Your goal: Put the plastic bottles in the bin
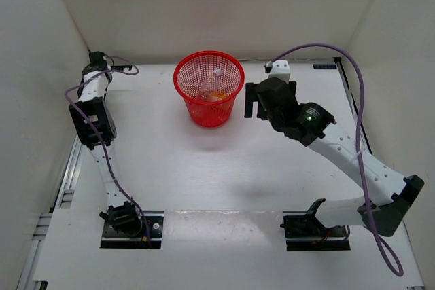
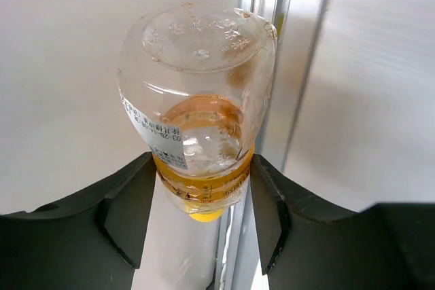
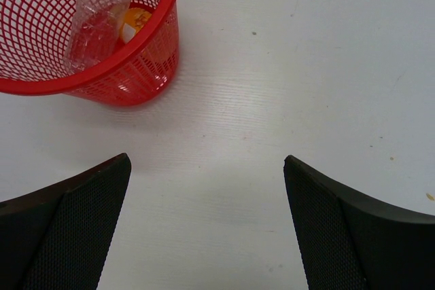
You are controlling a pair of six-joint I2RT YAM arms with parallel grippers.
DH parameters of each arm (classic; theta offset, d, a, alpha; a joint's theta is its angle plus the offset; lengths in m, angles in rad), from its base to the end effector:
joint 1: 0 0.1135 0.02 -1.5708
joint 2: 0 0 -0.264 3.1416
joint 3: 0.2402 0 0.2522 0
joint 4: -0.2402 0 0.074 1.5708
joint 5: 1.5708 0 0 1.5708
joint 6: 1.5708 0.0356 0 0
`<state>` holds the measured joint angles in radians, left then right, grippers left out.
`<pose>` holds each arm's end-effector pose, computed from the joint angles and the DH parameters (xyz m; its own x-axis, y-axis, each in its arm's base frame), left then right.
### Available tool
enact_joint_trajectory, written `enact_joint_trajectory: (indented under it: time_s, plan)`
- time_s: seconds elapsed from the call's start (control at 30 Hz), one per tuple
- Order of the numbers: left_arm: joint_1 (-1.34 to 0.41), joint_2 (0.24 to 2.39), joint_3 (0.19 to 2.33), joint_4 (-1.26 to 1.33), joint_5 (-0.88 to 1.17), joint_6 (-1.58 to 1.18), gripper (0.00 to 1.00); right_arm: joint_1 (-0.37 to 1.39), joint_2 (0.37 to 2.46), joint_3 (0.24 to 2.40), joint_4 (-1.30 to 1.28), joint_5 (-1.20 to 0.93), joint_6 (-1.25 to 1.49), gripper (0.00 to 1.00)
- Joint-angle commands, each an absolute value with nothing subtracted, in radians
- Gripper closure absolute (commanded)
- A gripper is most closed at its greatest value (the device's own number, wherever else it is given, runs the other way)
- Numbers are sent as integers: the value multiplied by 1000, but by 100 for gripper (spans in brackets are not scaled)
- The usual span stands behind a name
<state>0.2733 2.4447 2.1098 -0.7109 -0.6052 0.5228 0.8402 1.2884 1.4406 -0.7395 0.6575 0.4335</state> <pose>0.5003 0.1613 0.1697 -0.9698 0.1546 -0.1885 -0.0142 0.7360 0.6768 0.1927 0.1825 0.4069 -0.4406 0.0065 -0.8977 -0.0716 0.9965 0.0424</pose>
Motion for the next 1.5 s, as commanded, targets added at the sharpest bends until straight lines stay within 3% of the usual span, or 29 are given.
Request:
enact_joint_trajectory:
  time_s: [0.0, 0.17, 0.3, 0.33, 0.43, 0.6, 0.9, 1.03, 1.07, 1.1, 1.17, 1.2, 1.3, 1.47]
  plan:
    - [181, 2133, 2088, -689, -528, 477, 90, 845, 1239, 1413, -736, 722, 466, 4]
    - [0, 1900, 2071, -689, -459, 414, 90, 845, 1158, 1353, -736, 742, 526, 4]
    - [-123, 1737, 2062, -699, -144, 319, 90, 845, 1092, 1263, -746, 753, 589, 4]
    - [-138, 1712, 2062, -699, 47, 296, 88, 845, 1080, 1243, -755, 753, 604, 4]
    - [-230, 1651, 2019, -699, 300, 270, 83, 836, 1039, 1183, -804, 753, 670, 3]
    - [-447, 1669, 1956, -748, 259, 316, 82, 836, 1002, 1140, -885, 753, 755, 2]
    - [-557, 1845, 1976, -899, 111, 345, 82, 836, 891, 941, -942, 730, 897, 1]
    - [-569, 1878, 1965, -899, 67, 359, 72, 836, 827, 881, -942, 721, 949, 1]
    - [-569, 1878, 1965, -899, 55, 359, 65, 836, 827, 870, -942, 721, 950, 1]
    - [-569, 1887, 1976, -899, 55, 359, 55, 836, 813, 870, -942, 712, 950, 1]
    - [-578, 1887, 1986, -899, 31, 359, 15, 836, 813, 870, -942, 712, 950, 1]
    - [-578, 1887, 1999, -899, 22, 359, 0, 836, 813, 870, -942, 712, 950, 1]
    - [-588, 1876, 2029, -887, -40, 359, 0, 836, 813, 893, -942, 721, 930, 1]
    - [-588, 1801, 2010, -723, -330, 373, 0, 836, 844, 931, -933, 733, 890, 1]
